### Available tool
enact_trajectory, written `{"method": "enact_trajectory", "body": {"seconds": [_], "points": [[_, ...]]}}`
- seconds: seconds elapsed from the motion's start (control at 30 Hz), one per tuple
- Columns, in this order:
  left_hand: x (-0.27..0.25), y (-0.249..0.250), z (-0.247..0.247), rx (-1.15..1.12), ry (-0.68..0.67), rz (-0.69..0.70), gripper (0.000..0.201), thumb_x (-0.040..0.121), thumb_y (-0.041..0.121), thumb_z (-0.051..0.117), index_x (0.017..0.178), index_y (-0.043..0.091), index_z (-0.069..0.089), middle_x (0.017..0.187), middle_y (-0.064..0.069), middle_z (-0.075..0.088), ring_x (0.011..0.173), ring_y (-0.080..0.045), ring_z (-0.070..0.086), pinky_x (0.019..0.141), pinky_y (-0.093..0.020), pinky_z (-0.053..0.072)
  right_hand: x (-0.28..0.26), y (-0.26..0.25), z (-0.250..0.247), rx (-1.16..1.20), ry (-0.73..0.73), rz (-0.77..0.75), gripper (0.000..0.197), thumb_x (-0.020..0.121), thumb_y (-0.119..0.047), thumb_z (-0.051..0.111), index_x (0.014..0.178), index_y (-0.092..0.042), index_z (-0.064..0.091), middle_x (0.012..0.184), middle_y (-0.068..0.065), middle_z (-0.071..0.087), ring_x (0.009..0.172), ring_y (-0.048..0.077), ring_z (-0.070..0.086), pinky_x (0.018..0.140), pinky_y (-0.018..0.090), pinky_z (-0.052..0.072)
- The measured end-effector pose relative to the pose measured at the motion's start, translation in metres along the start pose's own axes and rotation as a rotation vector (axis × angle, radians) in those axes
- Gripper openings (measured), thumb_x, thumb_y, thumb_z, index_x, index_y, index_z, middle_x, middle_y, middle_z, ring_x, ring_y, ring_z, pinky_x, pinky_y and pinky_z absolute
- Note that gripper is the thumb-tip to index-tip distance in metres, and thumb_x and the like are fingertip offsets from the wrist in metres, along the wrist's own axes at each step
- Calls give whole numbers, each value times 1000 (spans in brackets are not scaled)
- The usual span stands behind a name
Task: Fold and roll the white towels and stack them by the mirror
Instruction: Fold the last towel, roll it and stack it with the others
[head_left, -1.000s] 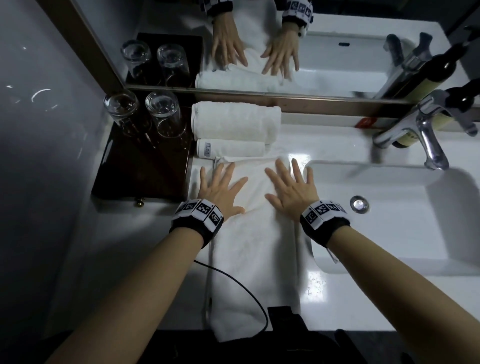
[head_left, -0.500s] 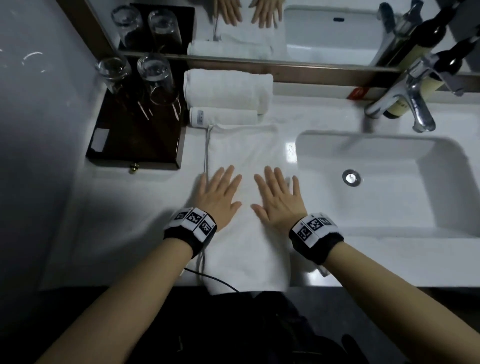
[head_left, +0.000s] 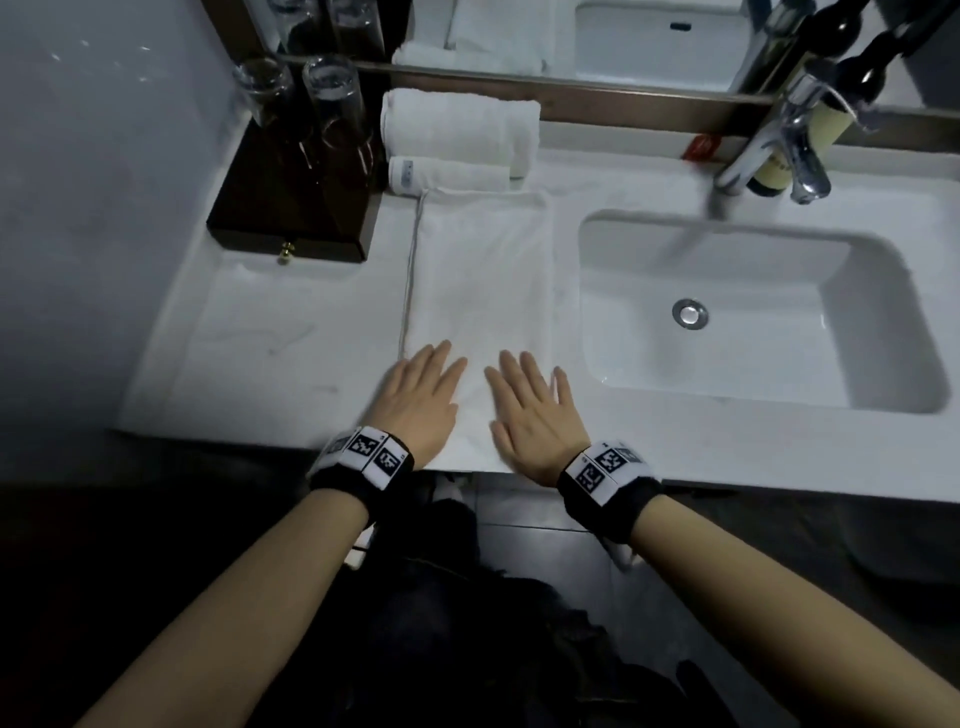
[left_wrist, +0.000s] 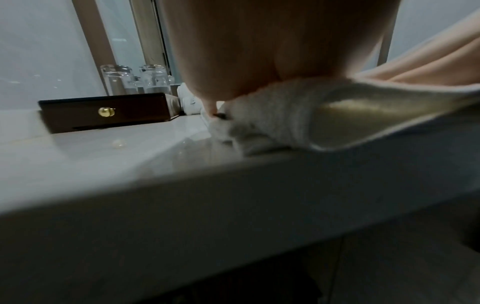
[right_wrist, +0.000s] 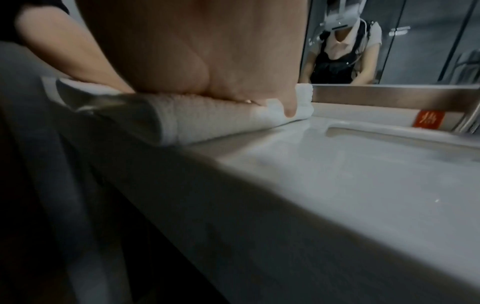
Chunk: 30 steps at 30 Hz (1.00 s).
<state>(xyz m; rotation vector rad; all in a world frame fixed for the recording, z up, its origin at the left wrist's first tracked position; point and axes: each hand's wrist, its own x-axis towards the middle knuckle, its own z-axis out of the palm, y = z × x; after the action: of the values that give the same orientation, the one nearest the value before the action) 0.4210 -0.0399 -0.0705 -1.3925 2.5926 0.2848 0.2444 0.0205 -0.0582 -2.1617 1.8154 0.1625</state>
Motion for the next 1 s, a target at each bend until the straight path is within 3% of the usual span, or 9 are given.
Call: {"method": "enact_trajectory", "body": {"seconds": [0.23,0.37,0.43,0.5,0.6,0.7,0.8,0.9,1.0], "points": [[-35,-21,11,-14,-85,-131,68,94,53,19,149,24,-8,158,-6,-15,146,-24,-7,117,-46,-2,-22,9,3,-14,21,125,74,93,-52,30,149,-9,6,159,13,0,146,33,-1,114,58,-1],[-39,-12,1,25,-3,-156,70,93,51,28,150,18,3,159,-5,-6,146,-22,-1,115,-53,1,-36,-3,12,-77,-64,-23,99,84,-67,39,148,-5,-4,158,15,-10,145,33,-11,115,52,-5],[-44,0,-5,2,115,-28,69,89,51,40,147,17,21,157,-4,12,143,-22,15,114,-50,10,-38,-8,14,-100,-109,-17,105,82,-55,55,147,-3,-10,157,16,-14,144,35,-14,117,50,-2],[-50,8,-6,10,100,135,71,83,55,51,141,18,32,150,-2,28,135,-22,30,111,-40,21,-38,-13,13,-98,-78,6,81,92,-26,45,147,-3,-9,157,17,-12,145,35,-13,118,47,1],[-54,3,-5,63,41,185,71,76,35,66,136,18,33,138,-2,35,123,-23,37,104,-32,30,-37,-15,7,-28,8,21,57,93,-10,14,149,-6,4,159,14,1,146,32,0,118,44,6],[-48,-11,-9,40,17,226,67,75,16,68,134,20,36,127,-3,40,113,-23,41,96,-31,37,-37,-10,0,-1,64,-2,55,91,-13,42,143,-12,28,152,12,26,141,29,23,115,42,14],[-45,-23,-11,-80,-25,304,55,82,21,62,133,20,43,129,1,45,116,-21,44,96,-31,38,-39,-9,-4,-25,116,-44,52,78,-15,60,129,-11,48,127,9,51,117,30,48,99,40,36],[-45,-34,-14,-281,10,229,36,89,22,54,125,22,54,123,3,58,112,-21,54,91,-32,42,-42,-5,-8,141,176,-36,36,81,-12,62,117,-14,59,117,6,61,107,29,54,80,37,47],[-42,-38,-18,-326,94,158,24,94,25,48,115,24,60,106,-2,69,95,-27,63,77,-34,48,-38,3,-17,261,163,66,28,90,-19,54,117,-19,60,112,3,64,105,26,55,79,38,49]]}}
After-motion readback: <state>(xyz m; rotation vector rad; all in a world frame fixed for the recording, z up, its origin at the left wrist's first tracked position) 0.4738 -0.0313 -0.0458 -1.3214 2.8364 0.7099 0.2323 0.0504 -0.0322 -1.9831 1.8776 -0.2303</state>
